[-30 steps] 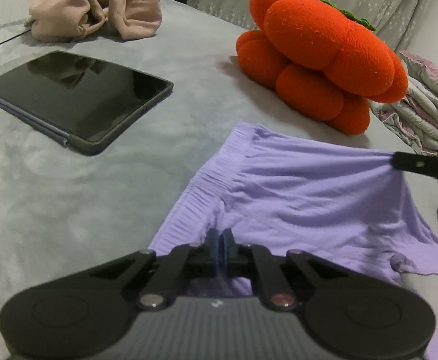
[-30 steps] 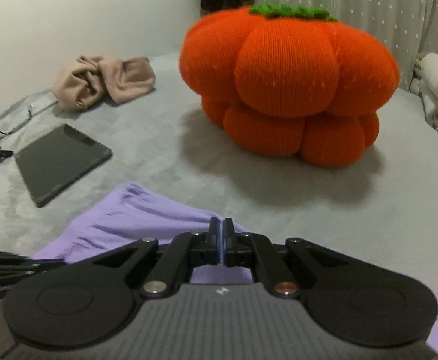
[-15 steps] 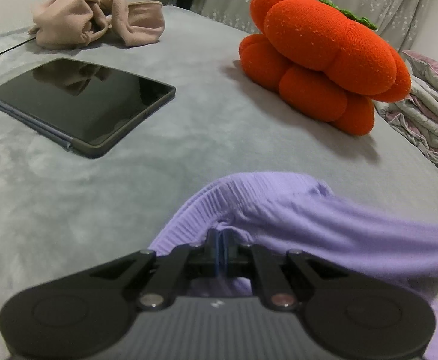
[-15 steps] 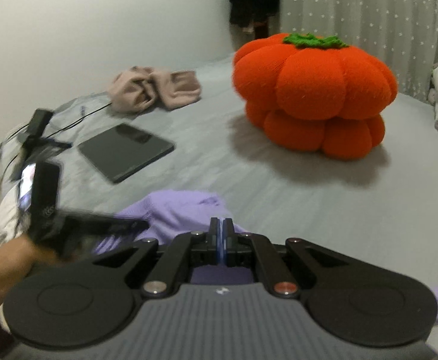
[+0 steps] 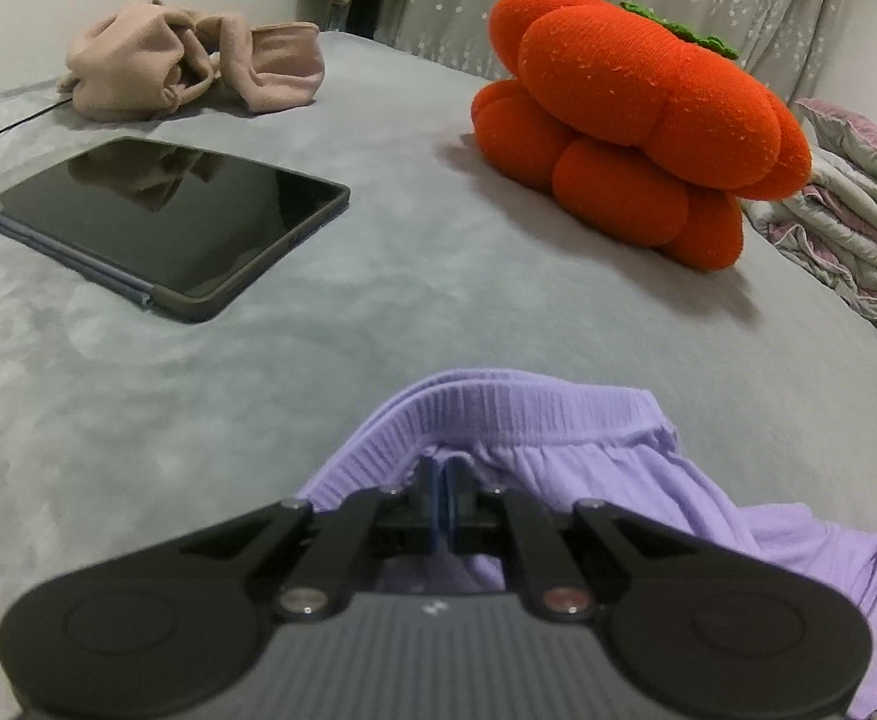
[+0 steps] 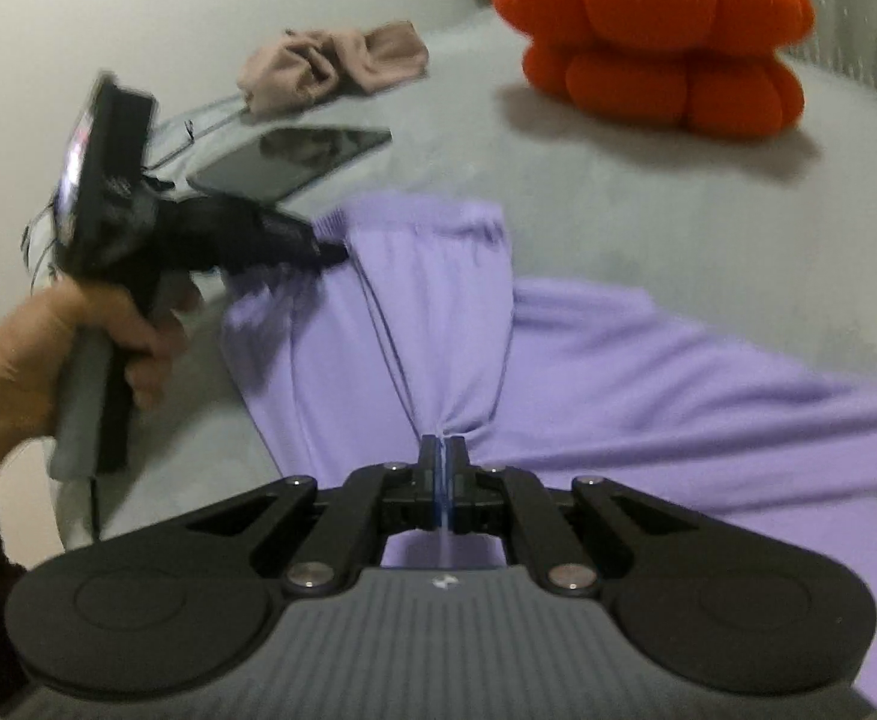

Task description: Fold clothes

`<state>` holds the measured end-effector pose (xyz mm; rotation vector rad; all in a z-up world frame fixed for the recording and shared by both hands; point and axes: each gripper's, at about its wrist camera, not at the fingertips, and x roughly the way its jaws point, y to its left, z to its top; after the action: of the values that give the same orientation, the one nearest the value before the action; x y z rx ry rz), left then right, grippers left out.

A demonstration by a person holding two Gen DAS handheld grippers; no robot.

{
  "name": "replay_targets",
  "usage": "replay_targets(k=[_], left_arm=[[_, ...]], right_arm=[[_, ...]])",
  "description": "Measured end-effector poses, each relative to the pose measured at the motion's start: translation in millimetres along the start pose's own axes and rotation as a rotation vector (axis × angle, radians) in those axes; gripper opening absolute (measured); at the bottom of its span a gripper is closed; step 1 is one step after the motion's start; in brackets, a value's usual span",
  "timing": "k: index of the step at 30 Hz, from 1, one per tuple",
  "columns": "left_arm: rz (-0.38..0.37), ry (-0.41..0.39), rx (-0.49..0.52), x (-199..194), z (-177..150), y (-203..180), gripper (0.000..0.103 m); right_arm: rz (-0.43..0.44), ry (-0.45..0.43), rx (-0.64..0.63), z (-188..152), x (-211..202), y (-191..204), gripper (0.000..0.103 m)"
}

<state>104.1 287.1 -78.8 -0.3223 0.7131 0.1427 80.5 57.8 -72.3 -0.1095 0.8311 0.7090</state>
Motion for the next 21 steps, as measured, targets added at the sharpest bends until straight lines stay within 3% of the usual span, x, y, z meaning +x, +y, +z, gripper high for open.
replay_targets(k=[9,11,15,21], left_arm=[[0.061,0.020,0.065,-6,3,-14,0.007],[0.075,0.029,0.074,-9,3,-18,0.010],[0.071,0.036,0.046,-19,6,-18,0.027],[0.064,0.014,0.017,-32,9,-12,0.027]], right_arm=[[-0.037,0.036,0.036,-1,15,3,0.003],[-0.042,0.043,0.025,0,16,4,0.003],[-0.020,0.052,0.025,2,14,0,0.003],[0.032,0.059,0.051,8,7,-7,0.020]])
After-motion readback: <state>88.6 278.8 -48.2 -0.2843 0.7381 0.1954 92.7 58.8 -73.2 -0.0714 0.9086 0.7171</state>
